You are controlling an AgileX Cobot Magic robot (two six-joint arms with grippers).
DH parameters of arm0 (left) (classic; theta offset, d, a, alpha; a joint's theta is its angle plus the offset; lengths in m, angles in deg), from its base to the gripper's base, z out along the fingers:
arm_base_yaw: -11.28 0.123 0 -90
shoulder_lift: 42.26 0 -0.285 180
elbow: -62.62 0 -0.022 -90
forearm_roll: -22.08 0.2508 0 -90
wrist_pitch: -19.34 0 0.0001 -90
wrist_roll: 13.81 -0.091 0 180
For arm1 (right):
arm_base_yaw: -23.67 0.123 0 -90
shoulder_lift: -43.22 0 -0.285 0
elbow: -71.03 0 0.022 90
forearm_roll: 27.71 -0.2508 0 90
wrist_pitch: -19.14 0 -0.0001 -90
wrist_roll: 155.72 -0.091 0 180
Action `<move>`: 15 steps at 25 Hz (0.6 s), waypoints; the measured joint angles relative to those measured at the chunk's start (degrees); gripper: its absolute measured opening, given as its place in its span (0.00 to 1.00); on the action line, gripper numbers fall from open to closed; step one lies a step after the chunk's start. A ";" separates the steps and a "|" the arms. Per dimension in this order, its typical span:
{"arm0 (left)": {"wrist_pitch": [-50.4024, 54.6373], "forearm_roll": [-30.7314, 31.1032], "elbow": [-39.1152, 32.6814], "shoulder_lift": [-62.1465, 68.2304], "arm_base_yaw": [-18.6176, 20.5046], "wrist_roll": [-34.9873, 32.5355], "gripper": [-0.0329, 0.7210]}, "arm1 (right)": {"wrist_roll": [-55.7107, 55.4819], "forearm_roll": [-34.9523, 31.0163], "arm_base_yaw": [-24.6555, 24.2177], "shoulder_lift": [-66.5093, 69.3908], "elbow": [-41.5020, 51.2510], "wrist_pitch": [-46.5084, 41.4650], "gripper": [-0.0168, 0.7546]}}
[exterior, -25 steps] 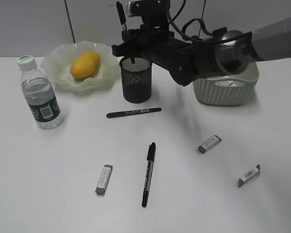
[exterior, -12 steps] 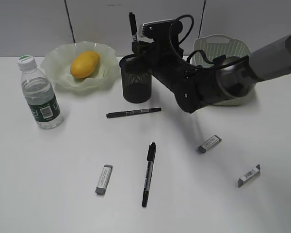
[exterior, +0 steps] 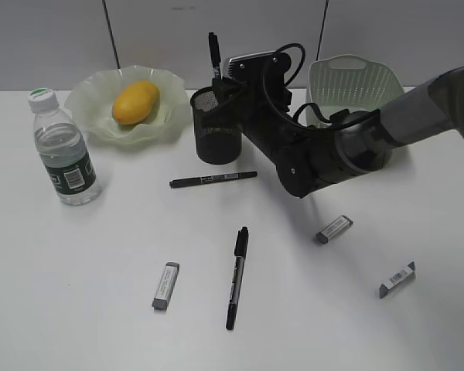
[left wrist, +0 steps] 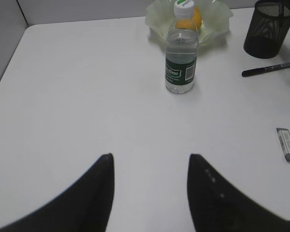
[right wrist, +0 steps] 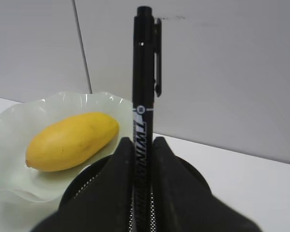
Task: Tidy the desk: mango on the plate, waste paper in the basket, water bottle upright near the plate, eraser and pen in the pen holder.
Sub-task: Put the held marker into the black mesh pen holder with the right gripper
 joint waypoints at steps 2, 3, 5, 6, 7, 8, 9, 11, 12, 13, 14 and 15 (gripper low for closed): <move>0.00 0.00 0.00 0.00 0.00 0.00 0.54 | 0.00 0.00 0.00 0.16 0.00 0.00 0.14; 0.00 0.00 0.00 0.00 0.00 0.00 0.54 | 0.00 0.08 0.00 0.23 0.00 0.00 0.14; 0.00 0.00 0.00 0.00 0.00 0.00 0.54 | 0.02 0.57 0.00 0.40 0.00 0.14 0.21; 0.00 0.00 0.00 0.00 0.00 0.00 0.54 | 0.02 0.92 0.00 0.47 0.00 0.36 0.28; 0.00 0.00 0.00 0.00 0.00 0.00 0.54 | 0.02 1.31 0.00 0.54 0.00 0.49 0.35; 0.00 0.00 0.00 0.00 0.00 0.00 0.54 | 0.02 1.70 0.00 0.60 0.00 0.64 0.40; 0.00 0.00 0.00 0.00 0.00 0.00 0.54 | 0.02 1.97 0.00 0.65 0.00 0.84 0.45; 0.00 0.00 0.00 0.00 0.00 0.00 0.54 | 0.02 2.19 0.00 0.66 0.00 1.28 0.50; 0.00 0.00 0.00 0.00 0.00 0.00 0.54 | 0.02 2.22 0.00 0.71 0.00 2.17 0.51; 0.00 0.00 0.00 0.00 0.00 0.00 0.54 | 0.02 2.27 0.00 0.76 0.00 2.98 0.52; 0.00 0.00 0.00 0.00 0.00 0.00 0.54 | 0.02 2.29 0.00 0.76 0.00 4.03 0.52; 0.00 0.00 0.00 0.00 0.00 0.00 0.54 | 0.02 2.30 0.00 0.76 0.00 5.19 0.52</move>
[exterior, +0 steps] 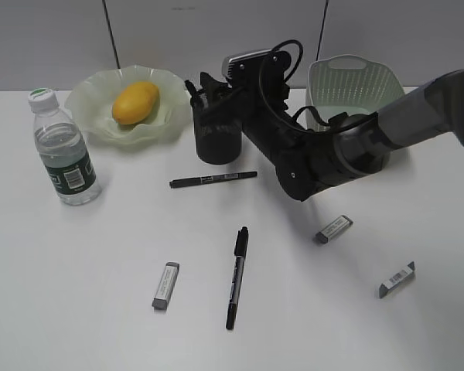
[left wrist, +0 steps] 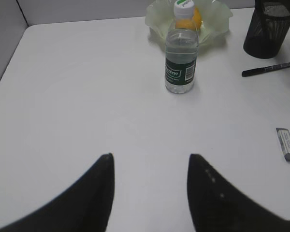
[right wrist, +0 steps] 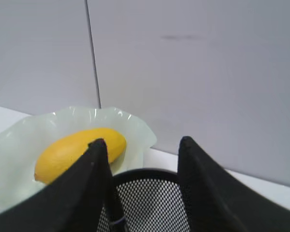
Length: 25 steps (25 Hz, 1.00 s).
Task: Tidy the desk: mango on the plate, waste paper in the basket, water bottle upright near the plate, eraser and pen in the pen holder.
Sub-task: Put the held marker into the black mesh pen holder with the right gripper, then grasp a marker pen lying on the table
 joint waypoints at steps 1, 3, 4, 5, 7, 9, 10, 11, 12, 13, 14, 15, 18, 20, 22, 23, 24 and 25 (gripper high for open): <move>0.00 0.00 0.00 0.00 0.00 0.00 0.54 | 0.00 0.05 0.00 -0.05 0.00 1.01 0.52; 0.00 0.00 0.00 0.00 0.00 0.00 0.54 | -0.06 0.17 0.00 -0.53 0.01 1.42 0.53; 0.00 0.00 0.00 0.00 0.00 0.00 0.54 | -0.28 0.52 0.00 -1.22 0.06 1.35 0.53; 0.00 0.00 0.00 0.00 0.00 0.00 0.54 | -0.68 0.93 0.00 -1.94 0.06 1.23 0.53; 0.00 0.00 0.00 0.00 0.00 0.00 0.54 | -0.68 2.05 0.00 -4.26 0.06 -0.30 0.53; 0.00 0.00 0.00 0.00 0.00 0.00 0.54 | -2.28 2.78 0.00 -7.23 0.06 -5.52 0.53; 0.00 0.00 0.00 0.00 0.00 0.00 0.54 | -3.20 3.02 0.00 -8.73 0.06 -9.51 0.53; 0.00 0.00 0.00 0.00 0.00 0.00 0.54 | -3.82 3.15 0.00 -11.04 0.06 -13.48 0.53; 0.00 0.00 0.00 0.00 0.00 0.00 0.54 | -4.14 3.15 0.00 -12.79 0.06 -19.15 0.53; 0.00 0.00 0.00 0.00 0.00 0.00 0.54 | -4.29 3.21 0.00 -14.62 0.06 -25.55 0.53; 0.00 0.00 0.00 0.00 0.00 0.00 0.54 | -4.32 3.21 -0.07 -16.88 -0.18 -30.99 0.53; 0.00 0.00 0.00 0.00 0.00 0.00 0.54 | -4.19 3.21 -0.20 -19.06 -0.54 -38.20 0.53; 0.00 0.00 0.00 0.00 0.00 0.00 0.54 | -2.93 3.80 -0.27 -24.95 -1.96 -52.06 0.53; 0.00 0.00 0.00 0.00 0.00 0.00 0.54 | -1.84 4.40 -0.34 -27.44 -3.69 -61.97 0.53; 0.00 0.00 0.00 0.00 0.00 0.00 0.54 | -1.48 5.84 -0.33 -29.32 -6.17 -71.84 0.53; 0.00 0.00 0.00 0.00 0.00 0.00 0.54 | -1.34 6.71 -0.33 -29.78 -8.34 -78.81 0.53; 0.00 0.00 0.00 0.00 0.00 0.00 0.54 | -1.29 7.52 -0.33 -30.00 -10.09 -84.08 0.53; 0.00 0.00 0.00 0.00 0.00 0.00 0.54 | -1.21 8.53 -0.33 -30.05 -11.85 -89.42 0.53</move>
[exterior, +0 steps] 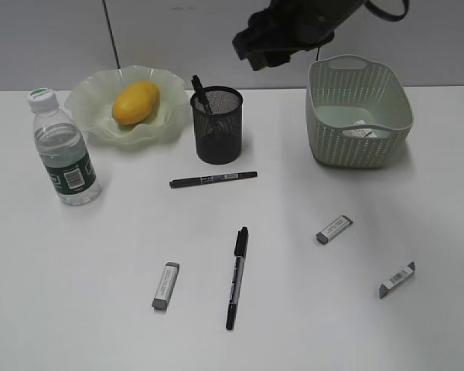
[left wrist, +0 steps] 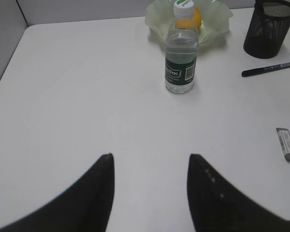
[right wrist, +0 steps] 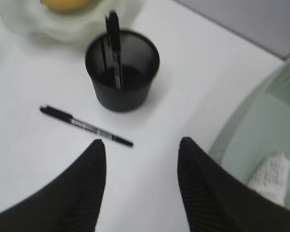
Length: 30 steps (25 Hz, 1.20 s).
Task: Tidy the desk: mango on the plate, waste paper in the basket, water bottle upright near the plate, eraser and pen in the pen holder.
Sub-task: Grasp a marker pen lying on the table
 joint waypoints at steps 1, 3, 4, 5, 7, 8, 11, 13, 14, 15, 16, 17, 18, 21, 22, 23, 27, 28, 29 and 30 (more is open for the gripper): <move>0.00 0.00 0.00 0.00 0.00 0.00 0.54 | -0.01 0.97 0.00 -0.06 -2.03 -6.17 0.53; 0.00 0.06 0.00 0.00 0.00 0.00 0.54 | 0.06 2.40 -0.14 -0.06 -5.46 -16.19 0.53; 0.00 0.06 0.00 0.00 0.00 0.00 0.54 | 0.11 2.60 -0.35 -0.06 -6.56 -20.76 0.53; 0.00 0.06 0.00 0.00 0.00 0.00 0.54 | 0.11 2.48 -0.80 -0.06 -7.55 -24.63 0.53; 0.00 0.06 0.00 0.00 0.00 0.00 0.54 | 0.53 2.13 -2.41 -0.12 -8.50 -30.50 0.53; 0.00 0.06 0.00 0.00 0.00 0.00 0.54 | 0.53 2.05 -3.36 -0.16 -8.63 -33.15 0.53; 0.00 0.06 0.00 0.00 0.00 0.00 0.54 | 0.89 1.87 -7.38 -0.16 -8.70 -37.92 0.53; 0.00 0.00 0.00 0.19 0.00 0.00 0.54 | 1.16 1.65 -10.18 -0.31 -8.68 -38.63 0.53; 0.00 -0.04 0.00 0.73 0.00 0.00 0.54 | 1.32 1.22 -11.83 -0.70 -8.42 -38.68 0.53; 0.00 -0.19 0.00 1.39 0.00 0.00 0.54 | 1.73 0.56 -13.49 -1.41 -8.04 -38.68 0.53; 0.00 -0.28 0.00 2.15 0.00 0.00 0.54 | 2.18 -0.12 -15.17 -2.25 -7.35 -38.68 0.53; -0.04 -0.53 0.00 2.90 0.00 0.00 0.54 | 2.77 -0.89 -16.86 -3.74 -6.51 -38.68 0.53; -0.04 -0.67 0.00 3.98 0.00 0.00 0.54 | 3.28 -1.46 -18.27 -4.97 -5.72 -38.69 0.53; -0.10 -0.82 0.00 8.39 0.00 0.00 0.54 | 5.39 -2.02 -23.15 -9.41 -2.02 -38.75 0.53; -0.10 -0.87 0.00 10.48 0.00 0.00 0.54 | 5.78 -2.14 -24.96 -10.94 -0.82 -38.75 0.53; -0.10 -0.92 0.00 12.72 0.00 -0.07 0.54 | 6.09 -2.26 -26.82 -12.18 0.77 -38.75 0.53; -1.57 -3.72 1.31 22.12 -0.35 -4.13 0.54 | 6.51 -3.15 -32.52 -18.39 8.46 -38.80 0.53; -2.62 -5.36 2.24 24.67 -0.75 -4.76 0.54 | 6.57 -3.56 -33.26 -20.30 10.75 -38.80 0.53; -3.96 -6.61 3.35 27.34 -1.17 -5.98 0.54 | 6.57 -3.75 -33.53 -21.96 12.67 -38.86 0.53; -5.06 -7.74 4.40 30.19 -1.64 -7.33 0.54 | 6.57 -4.08 -33.65 -23.96 14.95 -38.91 0.53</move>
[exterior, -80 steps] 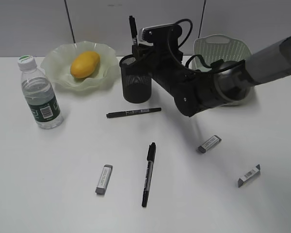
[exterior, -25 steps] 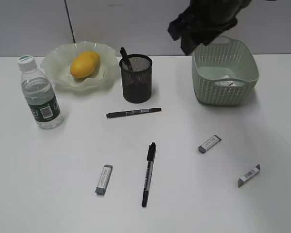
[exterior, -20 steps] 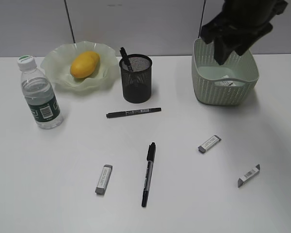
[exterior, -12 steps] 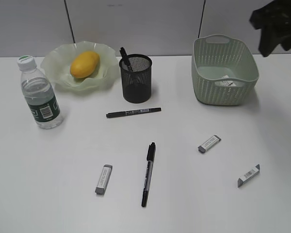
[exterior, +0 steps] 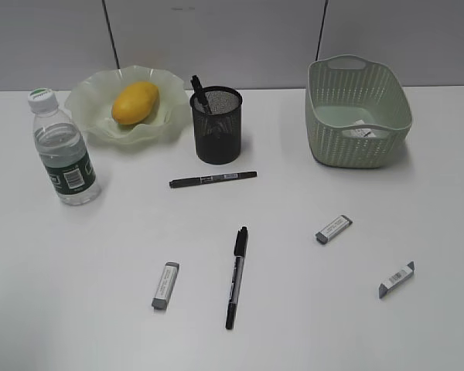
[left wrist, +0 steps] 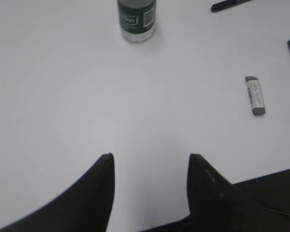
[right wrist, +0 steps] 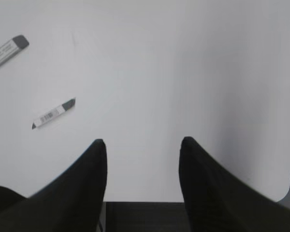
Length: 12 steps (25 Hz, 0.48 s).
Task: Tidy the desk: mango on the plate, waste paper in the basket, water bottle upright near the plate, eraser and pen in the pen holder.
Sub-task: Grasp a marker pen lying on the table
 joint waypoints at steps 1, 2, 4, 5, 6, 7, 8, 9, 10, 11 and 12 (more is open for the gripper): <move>-0.66 -0.85 1.38 2.53 -0.52 -1.33 0.54 | 0.00 -0.23 -0.07 -2.40 2.25 0.00 0.53; -1.21 -1.17 2.92 5.64 -1.04 -2.24 0.54 | 0.00 -0.65 -0.07 -4.07 4.10 0.00 0.53; -2.08 -1.51 5.86 12.09 -2.78 -4.20 0.55 | 0.00 -0.95 -0.07 -7.71 8.54 0.16 0.53; -2.30 -1.65 7.53 14.99 -3.90 -4.95 0.56 | 0.00 -1.04 -0.07 -9.74 10.77 0.64 0.53; -2.58 -1.70 9.24 19.41 -4.92 -5.44 0.58 | 0.00 -1.12 -0.07 -11.49 12.61 1.02 0.53; -2.87 -1.70 10.49 22.45 -6.21 -5.97 0.59 | 0.00 -1.20 -0.07 -13.64 14.78 1.47 0.53; -2.99 -1.70 12.05 24.73 -7.51 -6.26 0.59 | -0.07 -1.33 -0.07 -15.84 16.95 1.97 0.53; -3.15 -2.00 13.68 27.42 -8.79 -6.34 0.60 | -0.19 -1.33 -0.07 -18.10 18.70 2.39 0.53; -3.22 -2.34 15.29 30.08 -9.75 -6.41 0.60 | -0.31 -1.33 -0.07 -20.00 20.74 2.89 0.53; -3.27 -3.15 16.61 32.74 -10.80 -6.41 0.61 | -0.43 -1.33 -0.07 -22.30 22.70 3.24 0.53; -3.41 -4.41 18.16 34.84 -11.80 -6.41 0.61 | -0.46 -1.33 -0.07 -24.65 24.53 3.52 0.53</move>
